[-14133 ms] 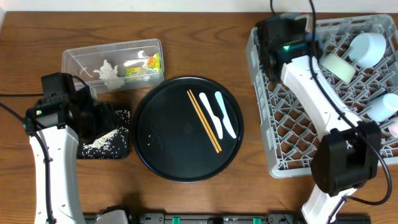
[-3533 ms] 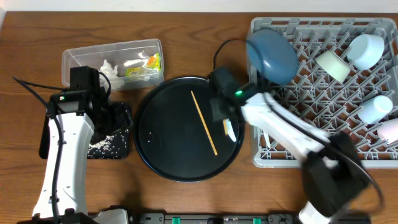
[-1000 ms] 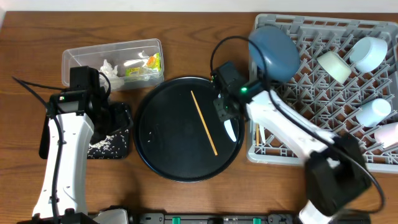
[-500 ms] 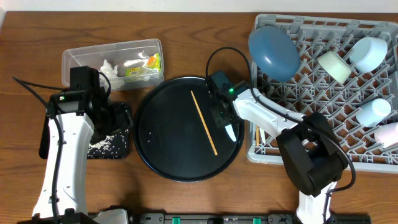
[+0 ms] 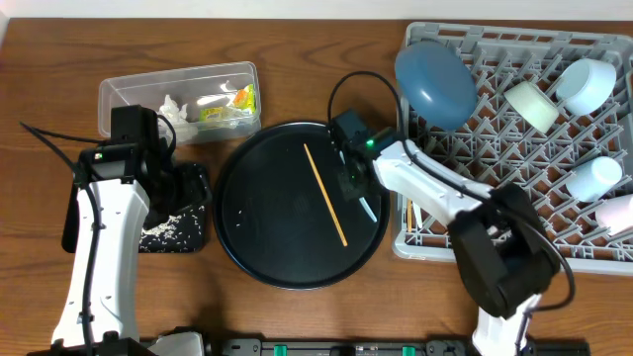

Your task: Sort waste into correct bins and load items into the dishwasher rack

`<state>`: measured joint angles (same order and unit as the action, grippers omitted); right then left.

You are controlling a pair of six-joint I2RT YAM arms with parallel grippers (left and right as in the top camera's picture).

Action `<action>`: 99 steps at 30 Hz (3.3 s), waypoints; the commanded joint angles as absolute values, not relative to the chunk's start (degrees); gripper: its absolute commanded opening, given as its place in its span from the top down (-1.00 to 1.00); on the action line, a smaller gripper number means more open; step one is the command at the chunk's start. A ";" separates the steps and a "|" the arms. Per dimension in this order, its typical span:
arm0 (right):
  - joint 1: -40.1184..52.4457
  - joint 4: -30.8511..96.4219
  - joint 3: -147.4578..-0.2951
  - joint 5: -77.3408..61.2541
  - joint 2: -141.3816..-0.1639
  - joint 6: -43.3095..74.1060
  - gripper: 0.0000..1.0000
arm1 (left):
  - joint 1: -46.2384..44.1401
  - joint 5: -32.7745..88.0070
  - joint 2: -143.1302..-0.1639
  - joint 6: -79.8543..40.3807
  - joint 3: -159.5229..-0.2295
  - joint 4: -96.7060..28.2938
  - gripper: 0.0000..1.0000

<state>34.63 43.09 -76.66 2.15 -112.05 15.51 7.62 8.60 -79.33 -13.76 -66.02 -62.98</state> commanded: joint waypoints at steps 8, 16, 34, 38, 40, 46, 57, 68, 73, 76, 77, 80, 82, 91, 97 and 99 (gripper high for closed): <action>32.12 46.89 -76.73 8.45 -93.78 16.25 0.98 | 7.81 8.10 -78.87 -14.28 -65.84 -63.18 -0.58; 26.92 57.60 -76.14 15.22 -91.94 24.49 0.97 | 7.81 8.12 -78.87 -14.28 -65.84 -63.18 -0.58; 24.38 47.72 -66.96 14.74 -91.98 26.79 0.67 | 7.81 8.14 -78.87 -14.28 -65.84 -63.20 -0.58; 24.75 47.09 -69.04 14.35 -91.55 23.51 0.45 | 7.81 8.12 -78.87 -14.28 -65.84 -63.20 -0.58; 25.34 47.40 -71.33 12.62 -91.02 20.56 0.39 | 7.81 8.12 -78.87 -14.28 -65.84 -63.20 -0.58; 30.04 44.45 -75.29 4.91 -89.78 11.81 0.19 | 7.81 8.12 -78.87 -14.28 -65.84 -63.16 -0.58; 39.70 40.91 -75.26 1.58 -100.16 12.80 0.14 | 7.81 8.14 -78.87 -14.31 -65.84 -63.20 -0.58; 44.40 37.10 -75.26 0.08 -113.38 13.52 0.27 | 7.81 8.14 -78.87 -14.28 -65.84 -63.20 -0.58; 44.86 36.77 -75.26 0.14 -116.88 14.72 0.46 | 7.81 8.14 -78.87 -14.28 -65.84 -63.18 -0.58; 44.82 37.30 -75.26 0.19 -117.49 14.76 0.83 | 7.81 8.14 -78.87 -14.28 -65.84 -63.20 -0.58; 44.80 37.28 -75.26 0.16 -117.49 14.76 0.97 | 7.81 8.14 -78.87 -14.28 -65.84 -63.20 -0.58; 44.97 37.32 -75.40 0.16 -116.73 14.79 0.98 | 7.81 8.14 -78.87 -14.28 -65.84 -63.20 -0.58; 44.75 37.76 -75.61 0.47 -115.04 14.79 0.98 | 7.81 8.14 -78.87 -14.28 -65.84 -63.20 -0.58; 40.40 41.36 -77.60 6.46 -98.35 15.53 0.98 | 7.81 8.14 -78.87 -14.28 -65.84 -63.20 -0.58; 35.73 46.06 -77.58 12.91 -90.32 18.87 0.98 | 7.81 8.14 -78.87 -14.28 -65.84 -63.20 -0.58; 33.58 49.28 -77.58 15.00 -89.69 20.53 0.98 | 7.81 8.14 -78.87 -14.28 -65.84 -63.20 -0.58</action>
